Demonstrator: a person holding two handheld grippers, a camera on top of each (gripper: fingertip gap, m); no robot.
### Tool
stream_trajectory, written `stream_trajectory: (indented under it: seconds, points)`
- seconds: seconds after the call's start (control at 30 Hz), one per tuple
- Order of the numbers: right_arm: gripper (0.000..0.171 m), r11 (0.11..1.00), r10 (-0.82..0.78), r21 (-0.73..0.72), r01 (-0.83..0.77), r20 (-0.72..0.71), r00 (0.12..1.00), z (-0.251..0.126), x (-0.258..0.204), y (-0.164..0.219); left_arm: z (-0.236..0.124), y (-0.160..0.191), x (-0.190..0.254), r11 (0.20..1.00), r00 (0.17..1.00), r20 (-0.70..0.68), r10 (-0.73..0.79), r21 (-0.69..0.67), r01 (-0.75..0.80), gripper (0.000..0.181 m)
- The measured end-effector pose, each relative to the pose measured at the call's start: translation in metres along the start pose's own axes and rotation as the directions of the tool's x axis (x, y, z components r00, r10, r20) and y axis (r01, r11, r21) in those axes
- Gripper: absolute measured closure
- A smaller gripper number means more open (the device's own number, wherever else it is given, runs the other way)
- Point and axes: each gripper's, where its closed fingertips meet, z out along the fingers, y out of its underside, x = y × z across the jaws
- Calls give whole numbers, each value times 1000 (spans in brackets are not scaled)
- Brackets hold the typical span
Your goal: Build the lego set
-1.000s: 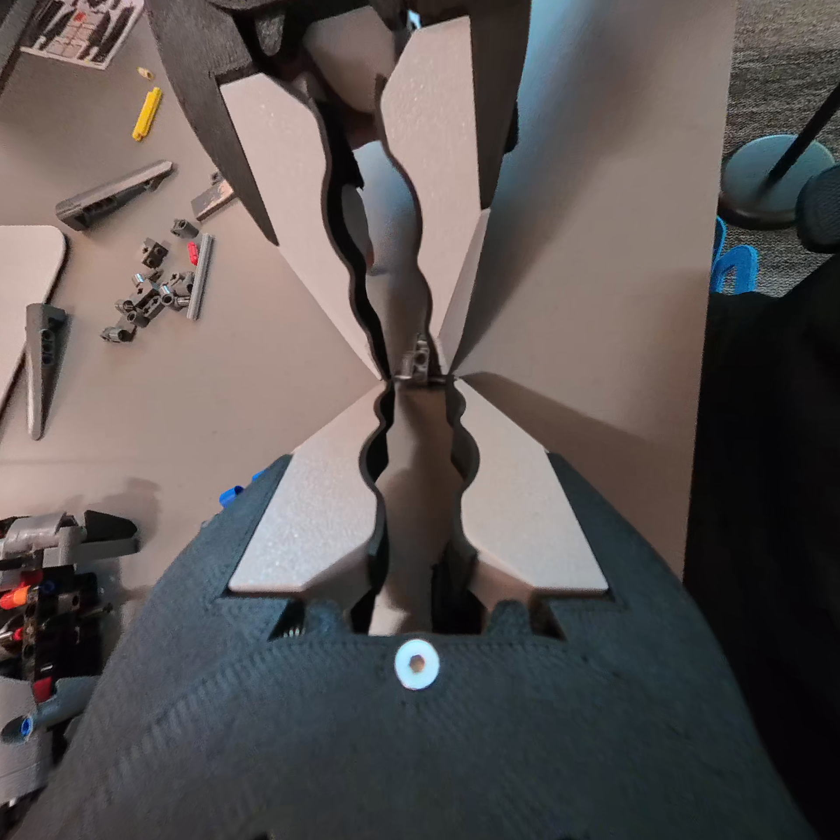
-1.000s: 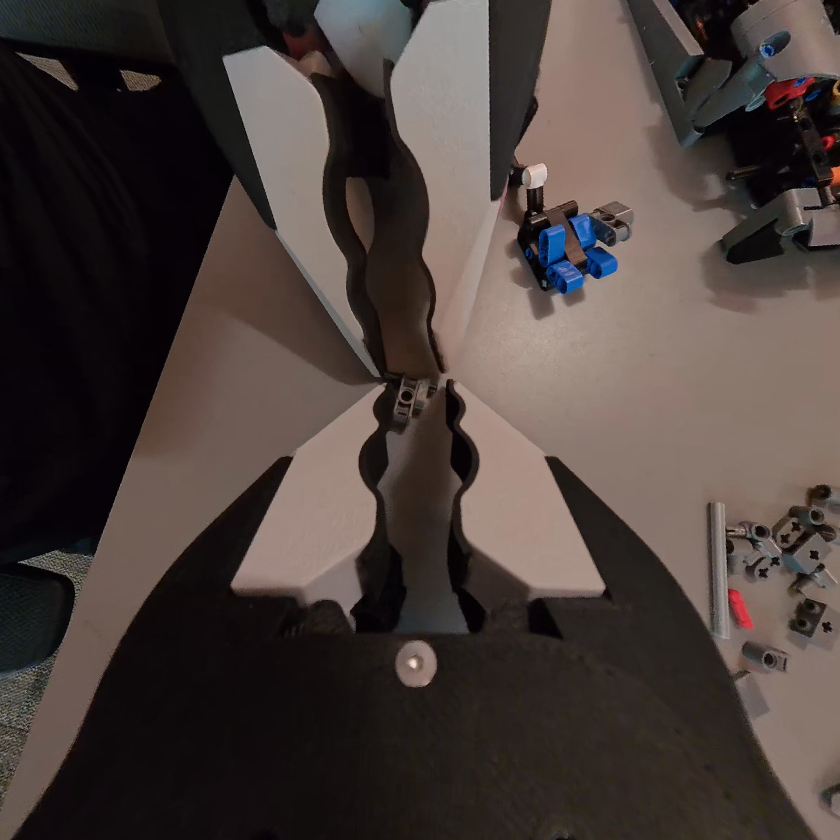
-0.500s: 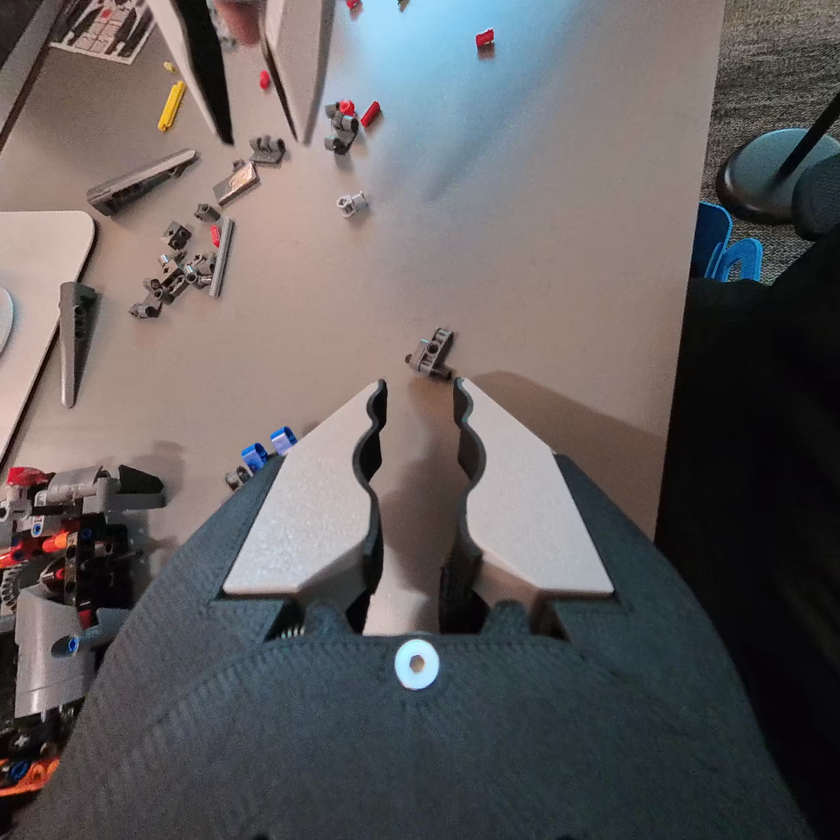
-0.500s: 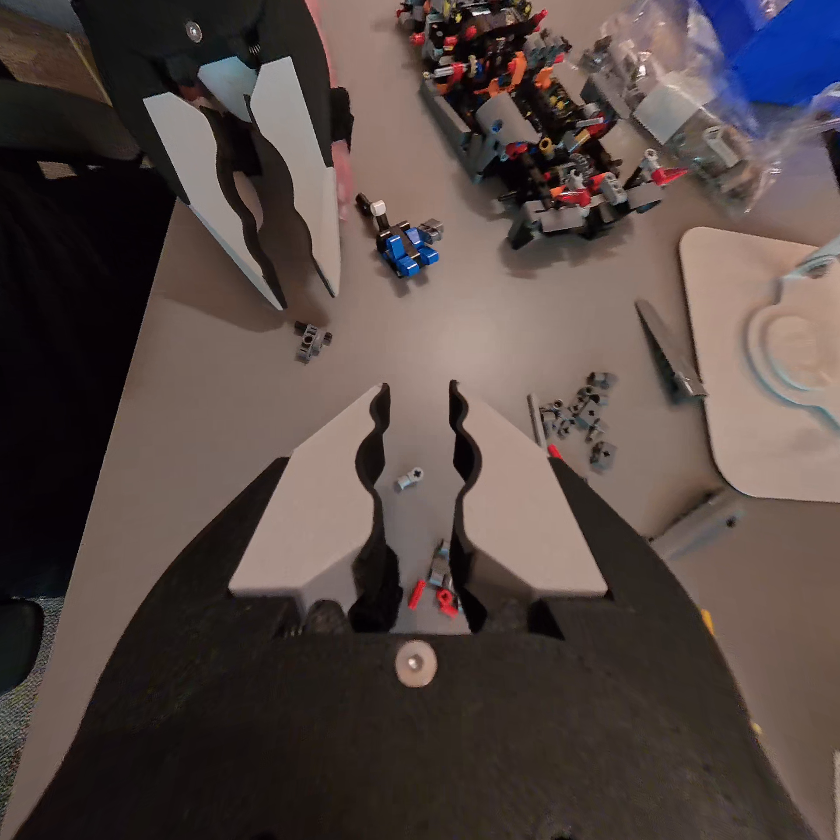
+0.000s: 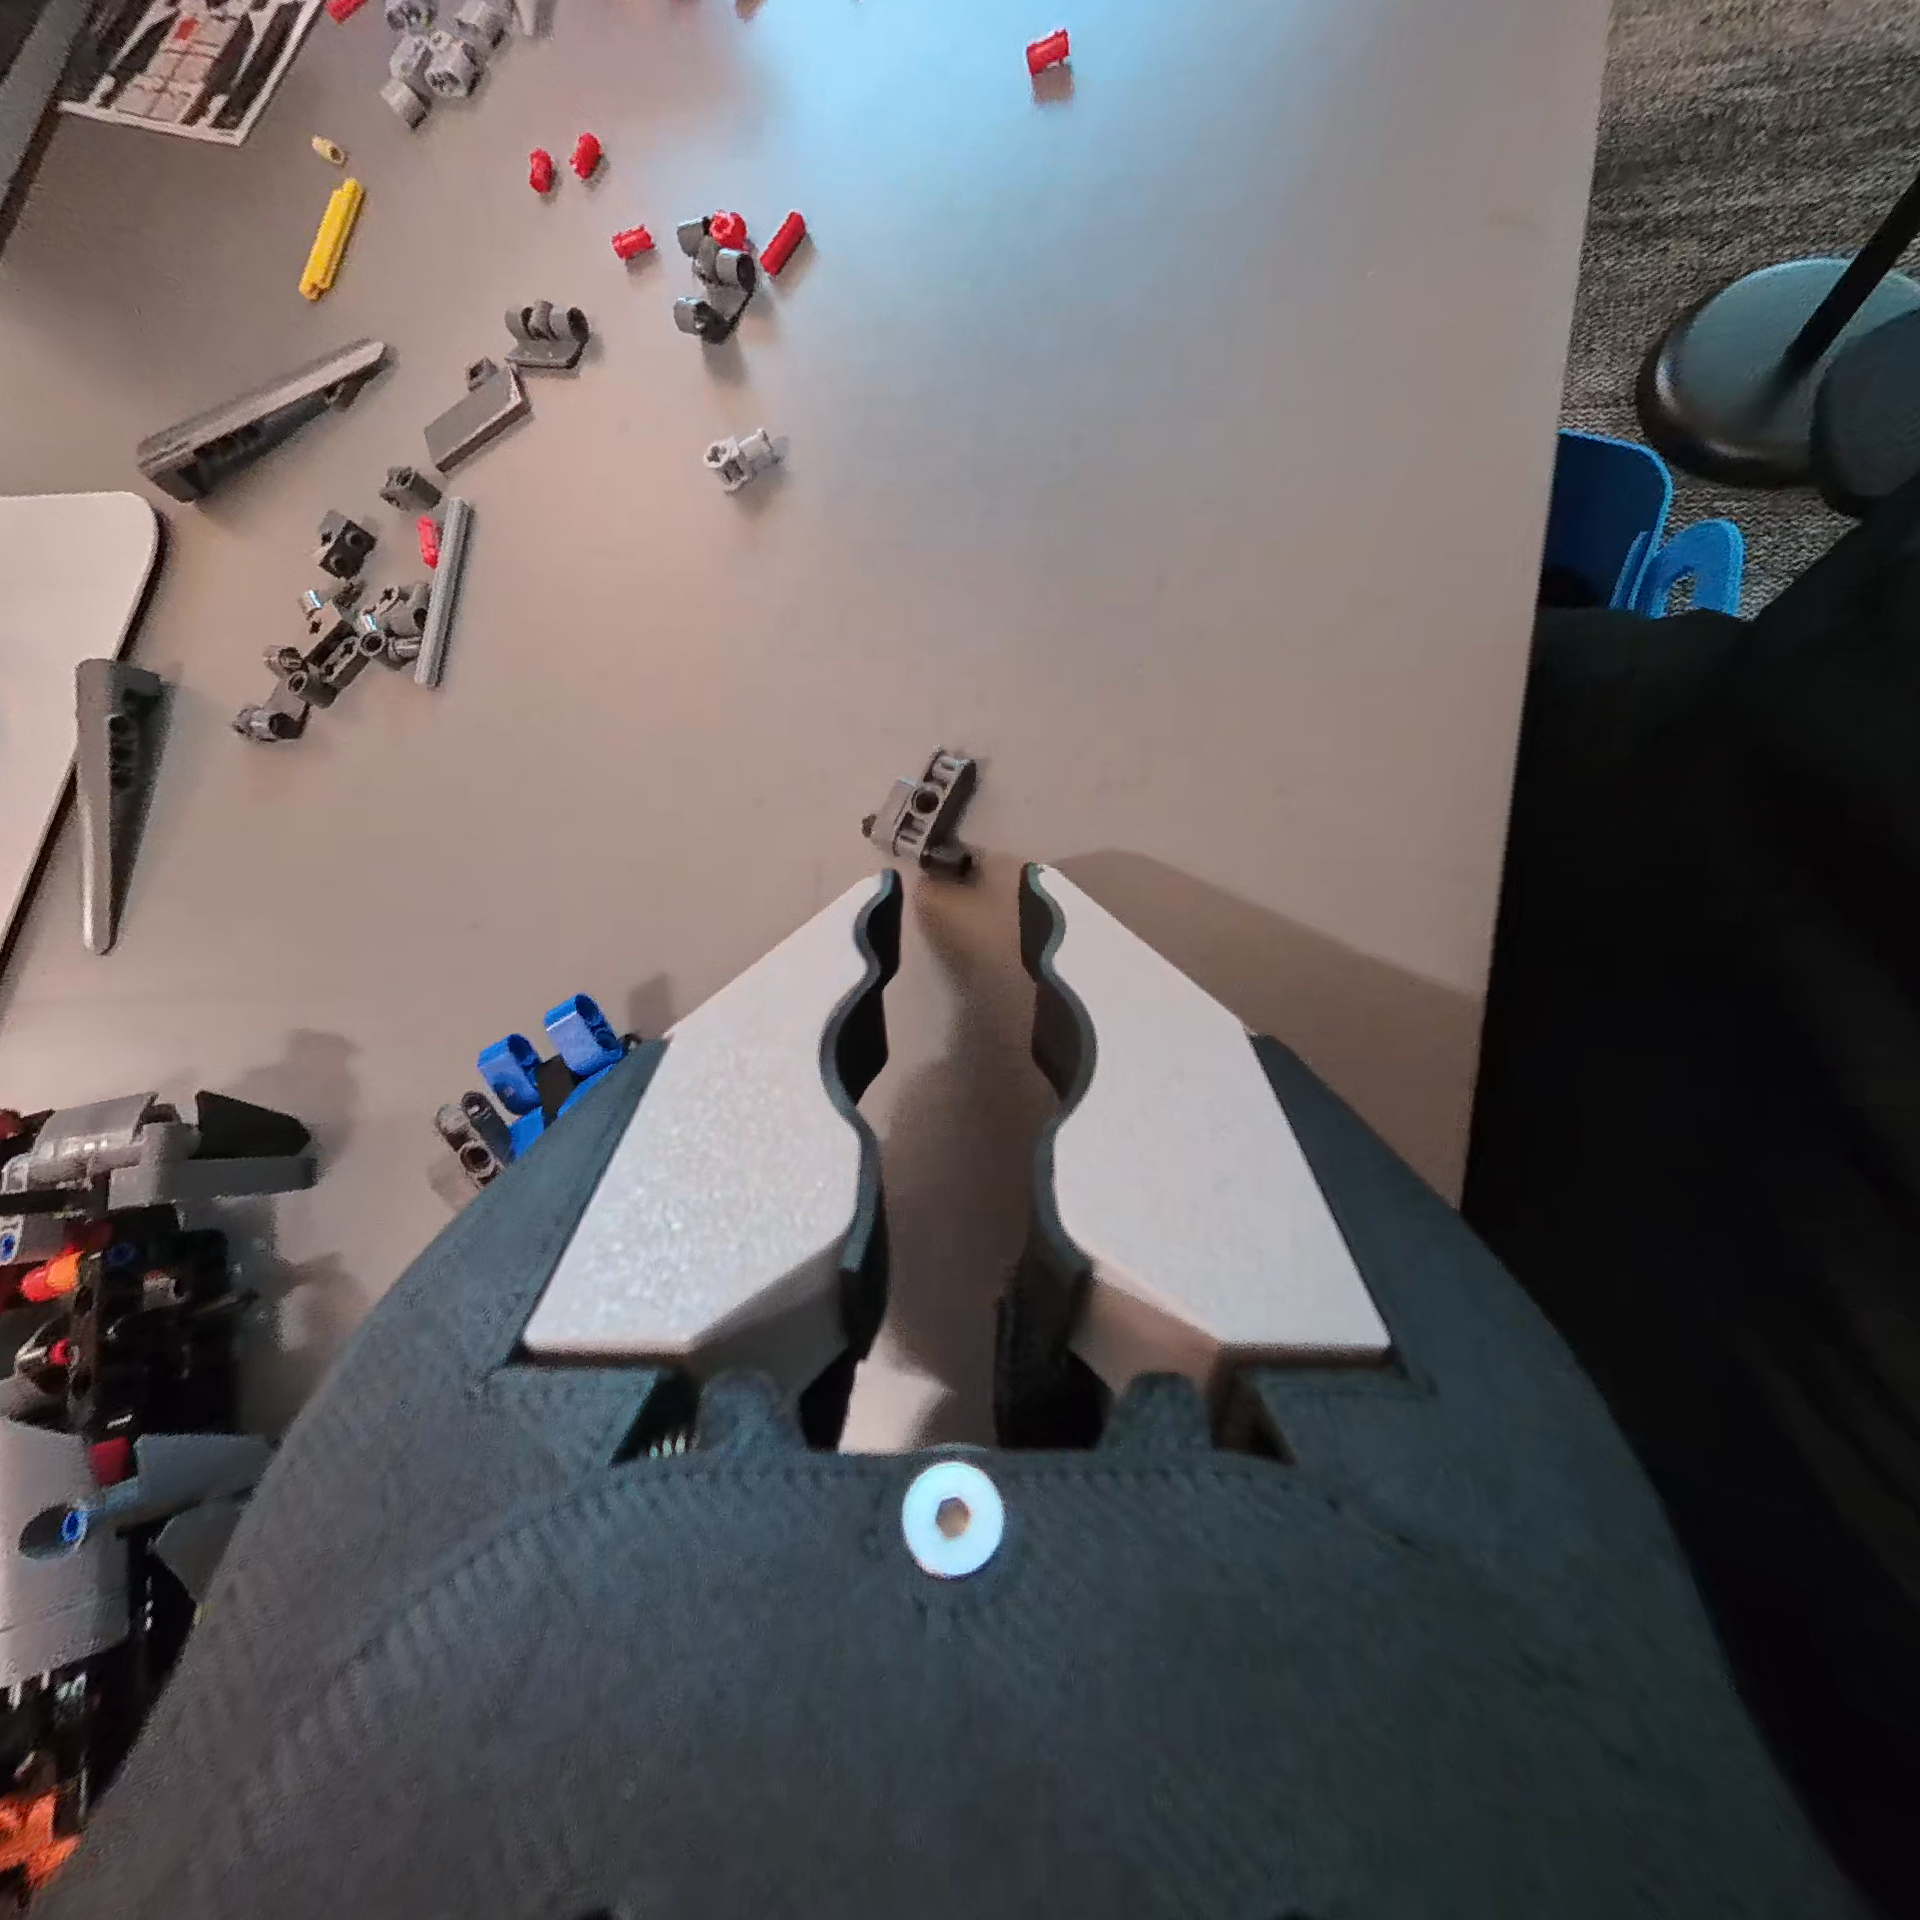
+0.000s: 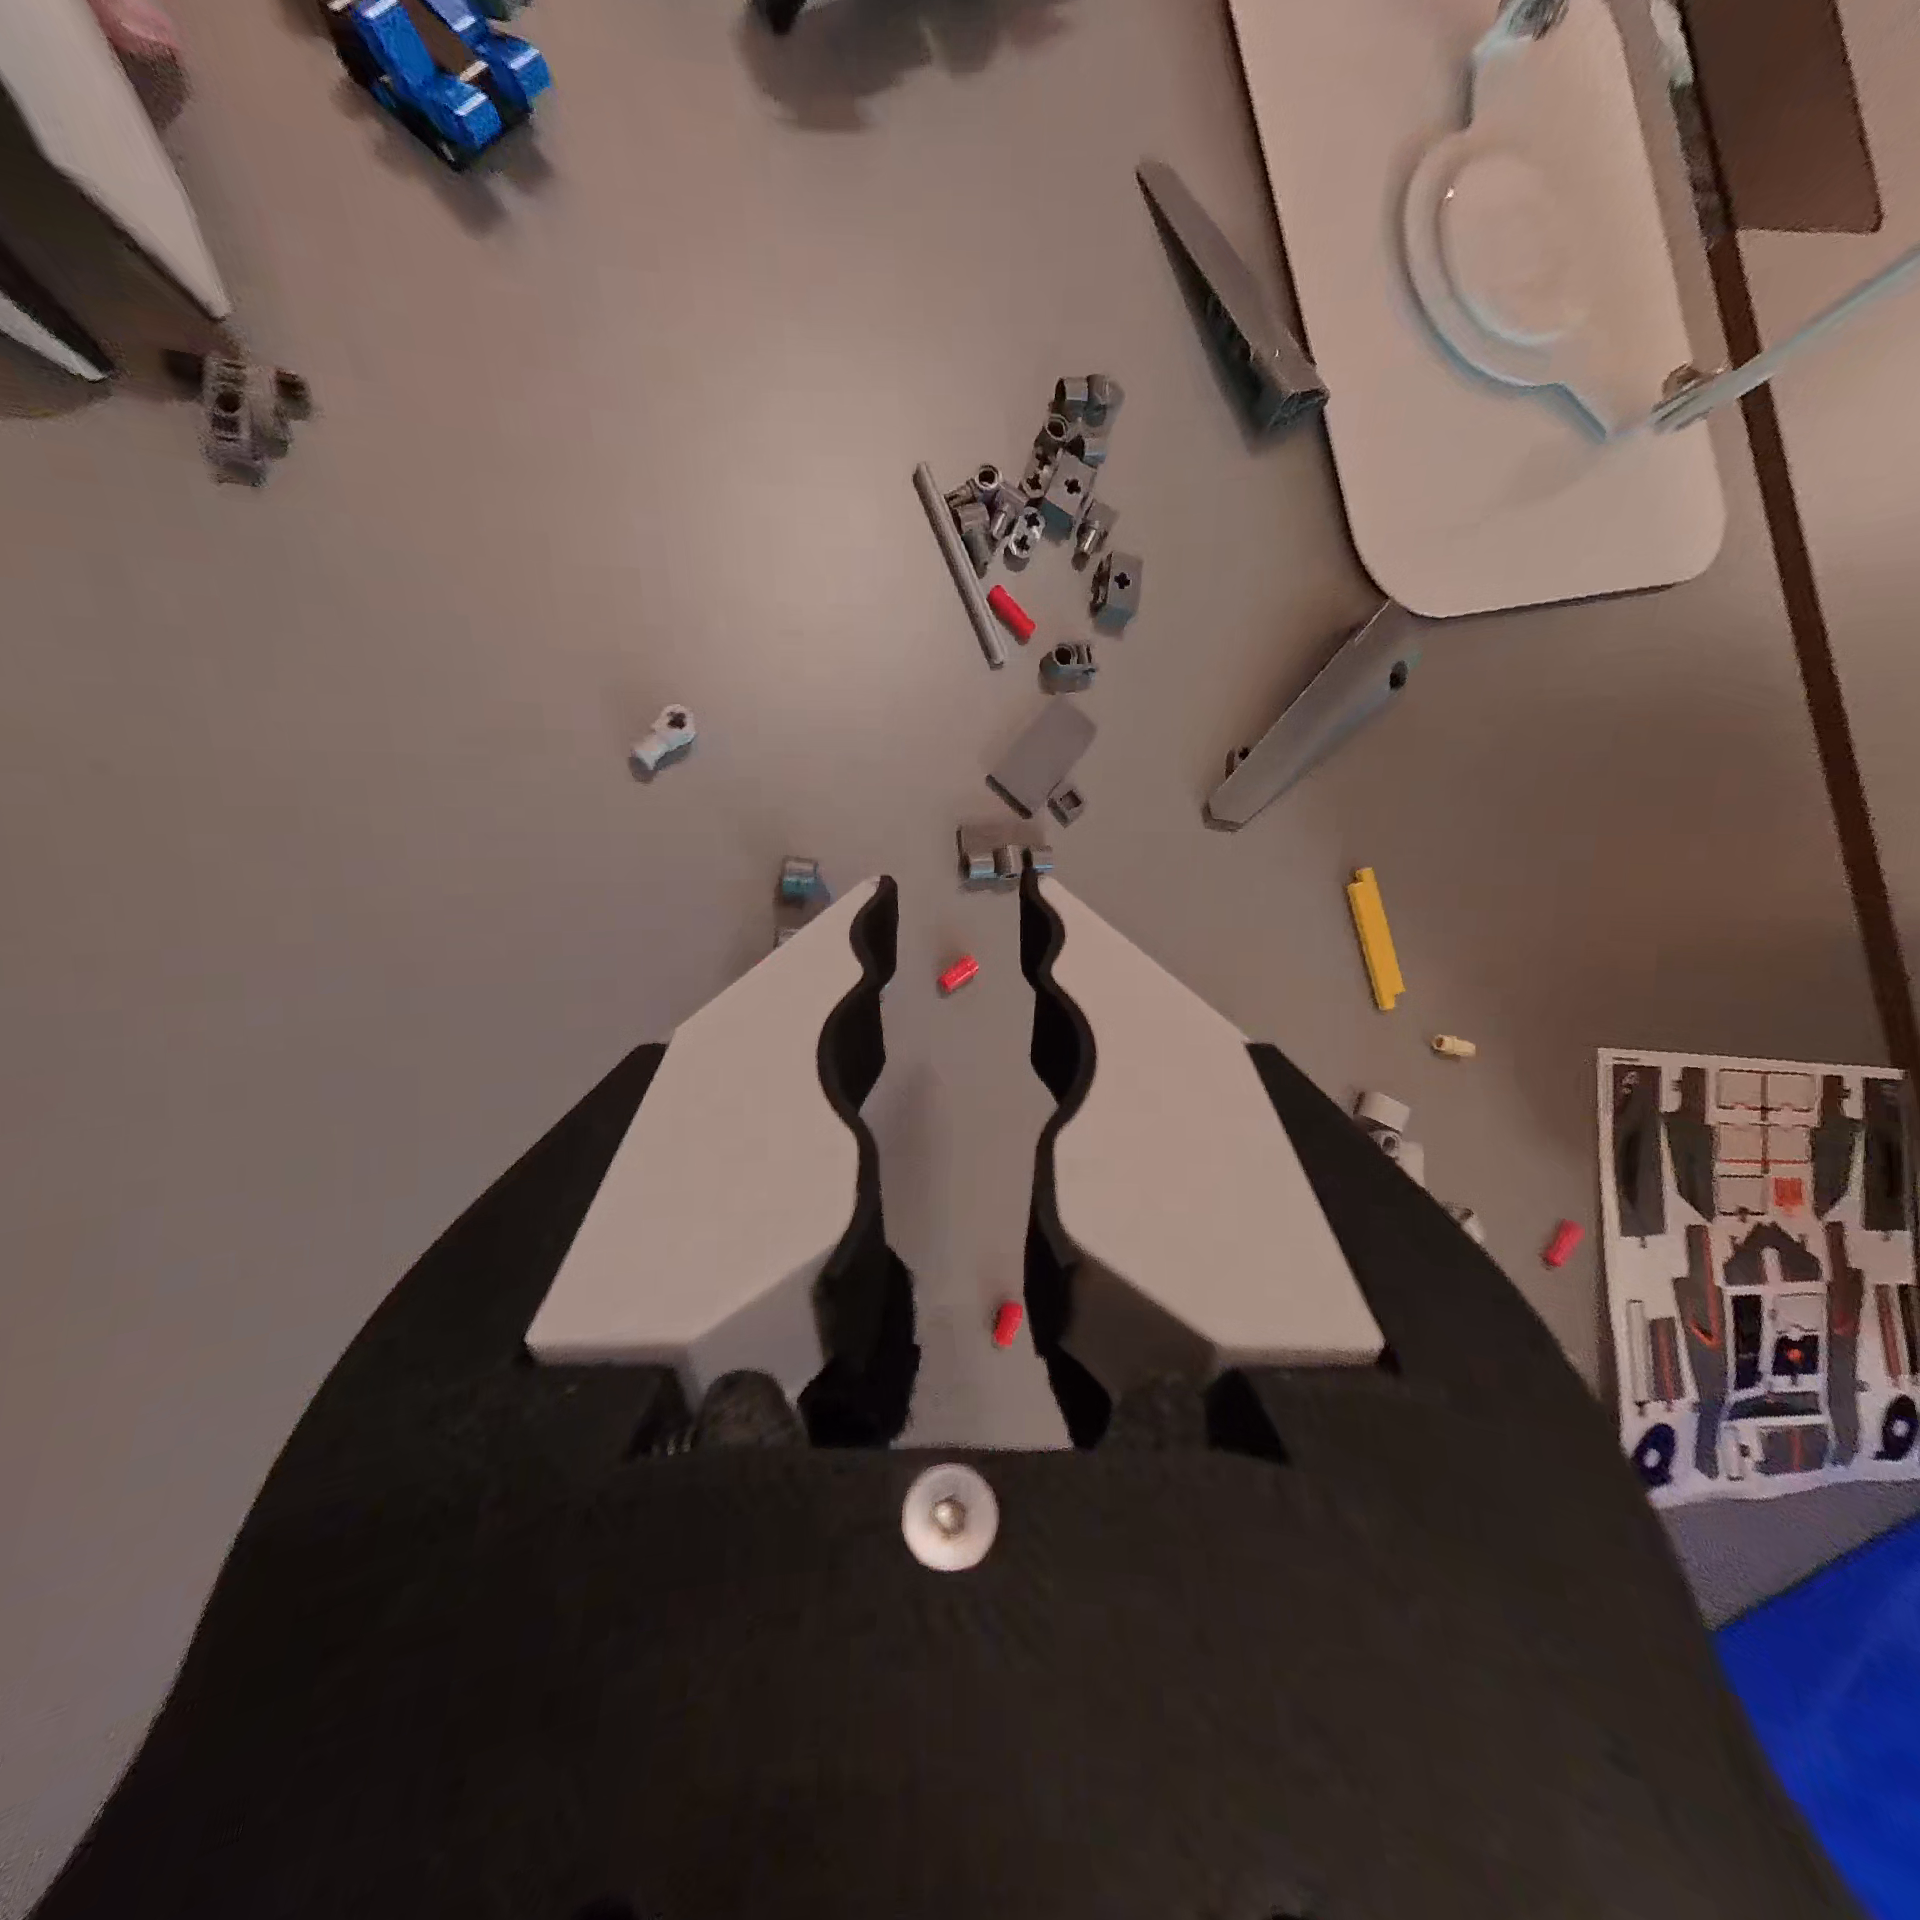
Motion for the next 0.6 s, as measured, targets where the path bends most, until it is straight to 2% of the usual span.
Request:
stream_trajectory:
  seconds: [0.03, 0.17, 0.37, 0.47, 0.6]
  points:
    - [150, 1000, 14, -8, -14, 5, 1000, 6, 3, 2, 1, -1, 0, 1000, 1000, -4, -2, 3, 2, 162]
    - [153, 1000, 20, -4, -20, 27, 999, 25, 14, -8, 2, 1, -5, 1000, 1000, 24, 8, -11, -8, 169]
    - [152, 994, -96, -46, 100, 86, 992, 61, 11, -41, 8, 5, -18, 999, 995, 96, 34, -41, -30, 176]
    - [156, 995, -68, -66, 77, 133, 989, 81, 13, -50, 7, 5, -20, 1000, 995, 100, 17, -25, -15, 179]
    - [158, 992, -23, -117, 40, 144, 989, 99, 16, -50, 5, 7, -21, 1000, 994, 108, 21, -19, -20, 175]
